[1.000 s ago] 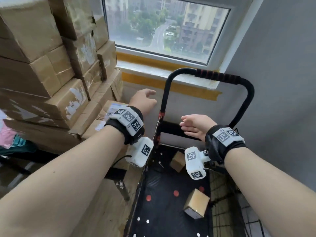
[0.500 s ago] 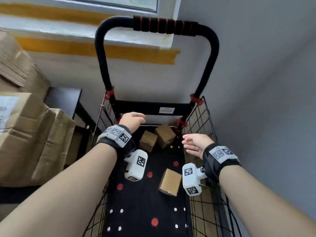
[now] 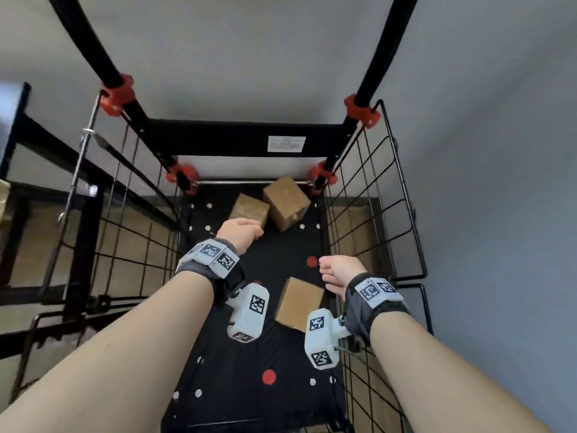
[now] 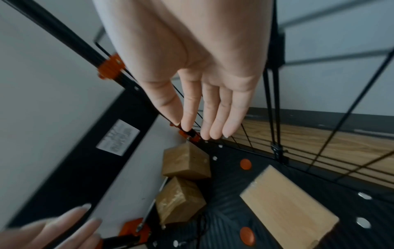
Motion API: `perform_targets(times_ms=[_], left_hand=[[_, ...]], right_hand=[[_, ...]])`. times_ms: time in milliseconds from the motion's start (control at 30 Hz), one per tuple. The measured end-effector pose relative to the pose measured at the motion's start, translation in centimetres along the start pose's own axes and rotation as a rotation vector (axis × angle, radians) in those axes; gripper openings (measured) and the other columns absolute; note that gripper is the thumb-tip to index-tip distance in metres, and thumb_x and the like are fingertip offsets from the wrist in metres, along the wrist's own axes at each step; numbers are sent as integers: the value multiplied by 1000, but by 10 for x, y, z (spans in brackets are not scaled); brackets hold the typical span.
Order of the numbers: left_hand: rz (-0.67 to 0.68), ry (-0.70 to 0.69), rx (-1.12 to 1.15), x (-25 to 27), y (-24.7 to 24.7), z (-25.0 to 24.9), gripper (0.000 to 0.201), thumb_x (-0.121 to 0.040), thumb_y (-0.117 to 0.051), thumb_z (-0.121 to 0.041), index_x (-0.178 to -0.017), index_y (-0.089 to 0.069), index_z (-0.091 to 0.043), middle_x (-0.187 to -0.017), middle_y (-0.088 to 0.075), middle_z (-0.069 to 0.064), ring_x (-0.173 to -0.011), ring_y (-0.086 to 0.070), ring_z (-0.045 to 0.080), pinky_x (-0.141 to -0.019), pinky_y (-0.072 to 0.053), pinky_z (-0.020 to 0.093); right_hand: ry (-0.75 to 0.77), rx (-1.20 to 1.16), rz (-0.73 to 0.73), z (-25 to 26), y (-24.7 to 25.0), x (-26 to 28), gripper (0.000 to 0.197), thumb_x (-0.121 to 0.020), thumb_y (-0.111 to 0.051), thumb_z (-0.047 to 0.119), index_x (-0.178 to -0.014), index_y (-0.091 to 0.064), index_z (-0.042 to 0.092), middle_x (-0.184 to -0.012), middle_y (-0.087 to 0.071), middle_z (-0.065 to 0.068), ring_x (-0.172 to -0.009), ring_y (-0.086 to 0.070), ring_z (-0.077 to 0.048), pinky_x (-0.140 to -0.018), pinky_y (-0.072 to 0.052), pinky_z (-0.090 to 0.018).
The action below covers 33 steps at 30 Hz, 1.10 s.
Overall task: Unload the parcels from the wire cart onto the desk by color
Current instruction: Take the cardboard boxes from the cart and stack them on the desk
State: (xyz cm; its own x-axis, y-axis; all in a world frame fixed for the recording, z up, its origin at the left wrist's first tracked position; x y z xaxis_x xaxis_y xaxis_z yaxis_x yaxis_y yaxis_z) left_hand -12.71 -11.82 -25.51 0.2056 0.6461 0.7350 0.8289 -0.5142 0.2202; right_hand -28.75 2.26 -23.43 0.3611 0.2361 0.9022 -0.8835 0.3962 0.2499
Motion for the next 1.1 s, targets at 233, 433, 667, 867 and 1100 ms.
perform_targets(times_ms=[233,433,667,867,1100], left_hand=[[29,158,-11,-41,-45,88,24,-86,-59,-11,-109,-67,-14,-99,-61,5,-89,-54,17,-47,-45,17],[117,303,-20,-58,-85,142,27,-83,-63,-17,-110,-66,-21,-106,-63,10,-88,-51,17,-67,-41,24],[242,336,-118,-51,-99,135,50,-79,-67,-24,-127,-55,-16,-130,-56,9,-118,-53,31,-103,-43,42],[242,292,-101,-35,-76,90,46,-88,-58,-24,-133,-49,-21,-135,-51,12,-113,-51,26,-87,-41,34],[287,121,-32,13,-34,28,37,-86,-63,-21,-121,-51,-25,-115,-61,1,-104,-55,16,-84,-45,32]], right_hand=[[-96,213,-55,-71,-11,-75,40,-91,-50,10,-128,-50,-6,-135,-49,-24,-126,-47,-36,-105,-42,-44],[-302,-35,60,-114,-27,-112,47,-91,-48,9,-137,-37,11,-132,-49,-19,-114,-54,-38,-82,-50,-50],[-228,5,139,-102,-34,-112,31,-90,-49,17,-121,-50,12,-119,-61,-10,-97,-61,-24,-86,-37,-43],[-100,20,55,-54,-25,-87,12,-86,-55,6,-76,-54,13,-132,-54,-20,-124,-50,-32,-93,-44,-37],[132,-202,150,-12,-26,-28,23,-81,-53,6,-101,-59,15,-106,-61,-14,-103,-56,-27,-94,-45,-43]])
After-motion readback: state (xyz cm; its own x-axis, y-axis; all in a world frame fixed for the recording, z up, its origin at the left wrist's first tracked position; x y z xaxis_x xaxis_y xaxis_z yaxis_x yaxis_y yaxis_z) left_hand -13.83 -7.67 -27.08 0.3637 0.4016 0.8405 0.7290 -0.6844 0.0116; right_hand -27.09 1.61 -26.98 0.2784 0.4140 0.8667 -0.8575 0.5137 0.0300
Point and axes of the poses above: each hand's wrist, its own x-axis away from the middle knuckle, its own y-axis out of the back of the hand, z = x × y, the point moved 4 cm from there along -x, towards the middle knuckle
